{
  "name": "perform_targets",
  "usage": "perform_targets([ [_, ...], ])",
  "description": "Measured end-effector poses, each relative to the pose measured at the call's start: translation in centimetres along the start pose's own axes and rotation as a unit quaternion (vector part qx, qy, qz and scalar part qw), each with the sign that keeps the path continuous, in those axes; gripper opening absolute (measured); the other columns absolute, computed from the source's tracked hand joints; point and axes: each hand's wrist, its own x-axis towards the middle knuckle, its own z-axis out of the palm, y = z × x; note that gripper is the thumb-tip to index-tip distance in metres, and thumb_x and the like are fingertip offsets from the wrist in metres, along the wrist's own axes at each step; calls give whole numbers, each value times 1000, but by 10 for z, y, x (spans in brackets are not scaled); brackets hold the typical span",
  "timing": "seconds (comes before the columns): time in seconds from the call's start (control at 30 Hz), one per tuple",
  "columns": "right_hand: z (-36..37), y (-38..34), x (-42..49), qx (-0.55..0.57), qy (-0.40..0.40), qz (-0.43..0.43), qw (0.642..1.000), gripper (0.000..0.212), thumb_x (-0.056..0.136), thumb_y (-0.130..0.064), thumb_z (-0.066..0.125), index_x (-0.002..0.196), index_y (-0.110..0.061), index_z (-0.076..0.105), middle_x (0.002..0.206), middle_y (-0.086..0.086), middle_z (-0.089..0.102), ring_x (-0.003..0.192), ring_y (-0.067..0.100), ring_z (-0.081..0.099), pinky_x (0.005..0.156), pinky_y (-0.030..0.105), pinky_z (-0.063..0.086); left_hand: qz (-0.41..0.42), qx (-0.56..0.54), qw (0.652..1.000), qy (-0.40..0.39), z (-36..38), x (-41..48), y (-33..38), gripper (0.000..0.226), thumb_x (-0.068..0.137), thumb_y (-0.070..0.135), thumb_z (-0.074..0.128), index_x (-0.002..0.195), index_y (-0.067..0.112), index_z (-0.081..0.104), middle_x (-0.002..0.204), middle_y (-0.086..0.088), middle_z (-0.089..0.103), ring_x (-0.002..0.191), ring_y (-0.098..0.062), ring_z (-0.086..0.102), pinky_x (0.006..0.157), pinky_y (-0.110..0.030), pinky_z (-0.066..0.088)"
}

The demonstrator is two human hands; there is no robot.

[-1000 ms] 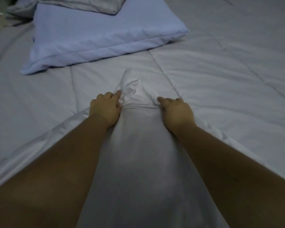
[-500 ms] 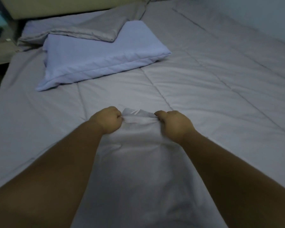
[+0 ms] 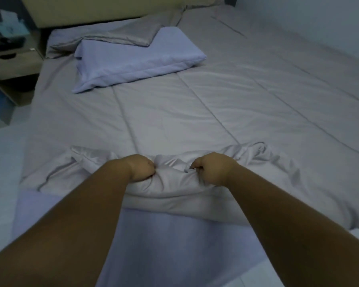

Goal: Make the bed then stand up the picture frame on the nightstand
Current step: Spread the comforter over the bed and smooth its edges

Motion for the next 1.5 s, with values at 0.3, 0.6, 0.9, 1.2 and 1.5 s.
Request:
perform_targets([
  [0.3,33,-56,-118,122,-115,31,985,33,90,-14,51,118,-22,65,133,-1,58,120,18,50,95,17,34,-40,-125,989,-63,35,-93,-4,16,83,23,50,88,15,63,106,-18,61,82,-29,57,69,-28,43],
  [0.6,122,-108,-172,115,-270,35,955,38,92,-13,55,129,-15,56,138,3,53,118,17,49,76,14,29,63,-15,998,12,147,-83,-24,56,98,45,31,149,25,20,160,-1,9,144,-29,17,118,-40,16],
  [0.9,211,-130,-190,174,-376,54,909,41,93,-10,52,134,-13,51,141,6,49,127,25,44,89,19,34,67,-22,992,103,208,-75,-36,58,95,57,20,148,35,14,160,8,3,146,-21,10,120,-39,9],
  [1.2,225,-121,-186,315,-469,168,808,30,86,-26,65,113,-14,67,90,5,67,73,17,59,67,24,49,58,-44,989,129,200,-73,-30,56,94,57,23,146,35,24,158,6,17,143,-24,21,116,-39,17],
  [1.5,192,-95,-120,237,162,141,948,46,91,-40,53,130,-16,53,138,10,50,126,27,45,107,34,35,78,-21,976,201,199,-59,-39,47,97,49,25,142,38,31,156,5,22,141,-25,21,115,-39,21],
])
